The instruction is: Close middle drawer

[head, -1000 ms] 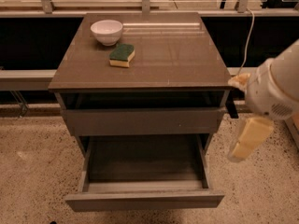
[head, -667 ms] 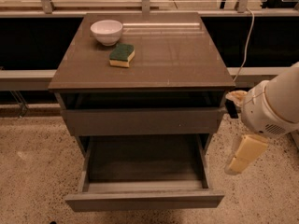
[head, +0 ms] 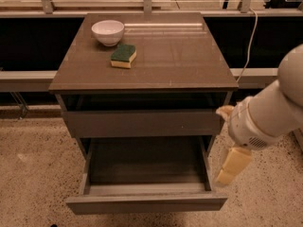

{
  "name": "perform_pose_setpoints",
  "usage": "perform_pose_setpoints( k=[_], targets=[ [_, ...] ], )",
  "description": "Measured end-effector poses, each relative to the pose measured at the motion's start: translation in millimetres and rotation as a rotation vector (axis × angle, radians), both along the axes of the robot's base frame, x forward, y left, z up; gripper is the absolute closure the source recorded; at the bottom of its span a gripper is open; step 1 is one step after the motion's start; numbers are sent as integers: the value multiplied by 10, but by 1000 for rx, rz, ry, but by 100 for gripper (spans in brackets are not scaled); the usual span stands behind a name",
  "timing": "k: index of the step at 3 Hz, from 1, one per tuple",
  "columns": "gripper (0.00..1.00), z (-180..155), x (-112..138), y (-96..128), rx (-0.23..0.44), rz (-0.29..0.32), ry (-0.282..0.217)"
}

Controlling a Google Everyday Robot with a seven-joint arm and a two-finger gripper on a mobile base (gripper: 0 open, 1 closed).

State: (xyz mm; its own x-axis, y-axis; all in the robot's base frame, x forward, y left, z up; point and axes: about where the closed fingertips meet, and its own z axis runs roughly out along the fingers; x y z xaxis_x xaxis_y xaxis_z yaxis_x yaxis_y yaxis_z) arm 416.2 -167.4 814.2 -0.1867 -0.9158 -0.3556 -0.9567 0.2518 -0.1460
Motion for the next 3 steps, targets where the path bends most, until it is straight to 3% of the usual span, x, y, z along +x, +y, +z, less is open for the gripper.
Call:
perform_pose_setpoints(
  k=[1, 2, 3],
  targets=[
    [0, -734, -167, 214, 95, -19, 57],
    [0, -1709, -642, 315, 145, -10, 56],
    [0, -1710, -642, 316, 145, -10, 56]
  ],
)
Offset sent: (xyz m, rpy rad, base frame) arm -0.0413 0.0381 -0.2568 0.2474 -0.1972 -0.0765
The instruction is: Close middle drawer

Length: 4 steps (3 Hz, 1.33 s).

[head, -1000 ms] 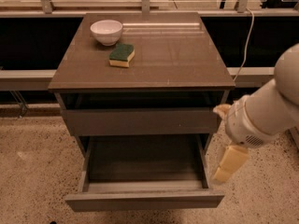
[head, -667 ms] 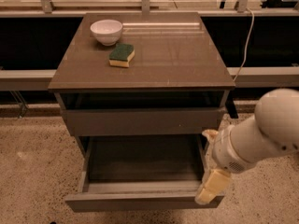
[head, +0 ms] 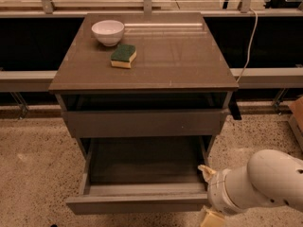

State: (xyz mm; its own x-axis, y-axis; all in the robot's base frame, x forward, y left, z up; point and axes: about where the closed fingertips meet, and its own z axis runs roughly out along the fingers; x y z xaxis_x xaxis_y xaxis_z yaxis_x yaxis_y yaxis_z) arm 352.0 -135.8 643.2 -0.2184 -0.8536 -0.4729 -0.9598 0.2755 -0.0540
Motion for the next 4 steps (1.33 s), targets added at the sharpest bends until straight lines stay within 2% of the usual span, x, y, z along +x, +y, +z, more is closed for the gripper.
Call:
perform_pose_setpoints(
  k=[1, 2, 3, 4],
  targets=[
    [19, -381, 4, 112, 68, 4, 28],
    [41, -916, 49, 308, 177, 36, 8],
    [66, -1420, 99, 412, 279, 75, 2],
    [89, -1882, 91, 479, 365, 78, 27]
  ],
)
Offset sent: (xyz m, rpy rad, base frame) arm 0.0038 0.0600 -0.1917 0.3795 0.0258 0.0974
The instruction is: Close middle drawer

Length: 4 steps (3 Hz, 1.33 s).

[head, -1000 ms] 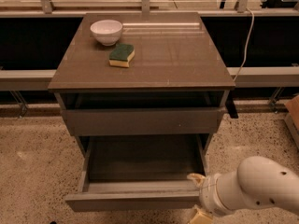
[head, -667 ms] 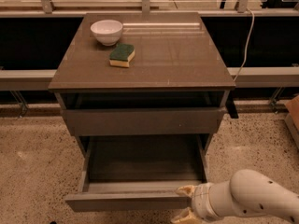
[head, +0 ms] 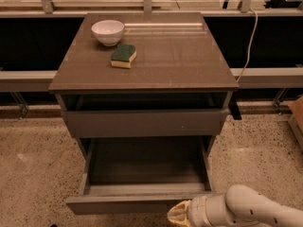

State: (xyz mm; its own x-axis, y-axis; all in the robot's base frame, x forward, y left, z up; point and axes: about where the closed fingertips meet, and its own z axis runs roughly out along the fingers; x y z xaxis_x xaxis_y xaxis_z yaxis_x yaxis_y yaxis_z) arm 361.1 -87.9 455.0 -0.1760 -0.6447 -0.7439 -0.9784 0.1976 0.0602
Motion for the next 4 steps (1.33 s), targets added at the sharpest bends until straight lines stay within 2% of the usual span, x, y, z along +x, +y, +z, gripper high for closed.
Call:
perform_pose_setpoints(
  k=[1, 2, 4],
  targets=[
    [100, -437, -117, 180, 85, 2, 8],
    [100, -437, -117, 180, 85, 2, 8],
    [100, -555, 162, 618, 151, -6, -174]
  ],
)
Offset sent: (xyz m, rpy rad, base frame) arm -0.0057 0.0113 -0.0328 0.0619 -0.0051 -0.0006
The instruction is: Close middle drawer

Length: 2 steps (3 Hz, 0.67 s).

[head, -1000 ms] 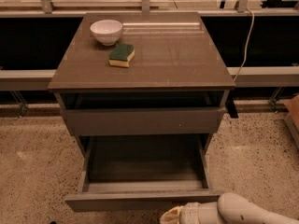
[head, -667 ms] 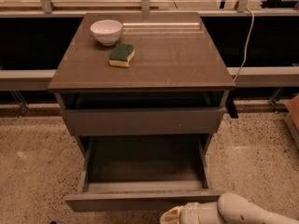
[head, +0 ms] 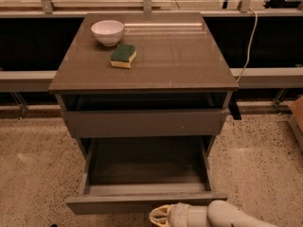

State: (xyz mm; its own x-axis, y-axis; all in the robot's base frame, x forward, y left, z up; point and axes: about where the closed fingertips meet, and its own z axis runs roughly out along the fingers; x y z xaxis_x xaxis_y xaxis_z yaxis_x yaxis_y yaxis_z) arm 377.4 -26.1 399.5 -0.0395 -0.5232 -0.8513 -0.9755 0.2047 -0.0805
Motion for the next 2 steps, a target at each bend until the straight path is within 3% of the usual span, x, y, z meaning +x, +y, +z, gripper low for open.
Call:
perform_pose_setpoints(
  k=[1, 2],
  targets=[
    [100, -3, 166, 194, 3, -15, -60],
    [100, -57, 360, 338, 11, -37, -81]
  ],
)
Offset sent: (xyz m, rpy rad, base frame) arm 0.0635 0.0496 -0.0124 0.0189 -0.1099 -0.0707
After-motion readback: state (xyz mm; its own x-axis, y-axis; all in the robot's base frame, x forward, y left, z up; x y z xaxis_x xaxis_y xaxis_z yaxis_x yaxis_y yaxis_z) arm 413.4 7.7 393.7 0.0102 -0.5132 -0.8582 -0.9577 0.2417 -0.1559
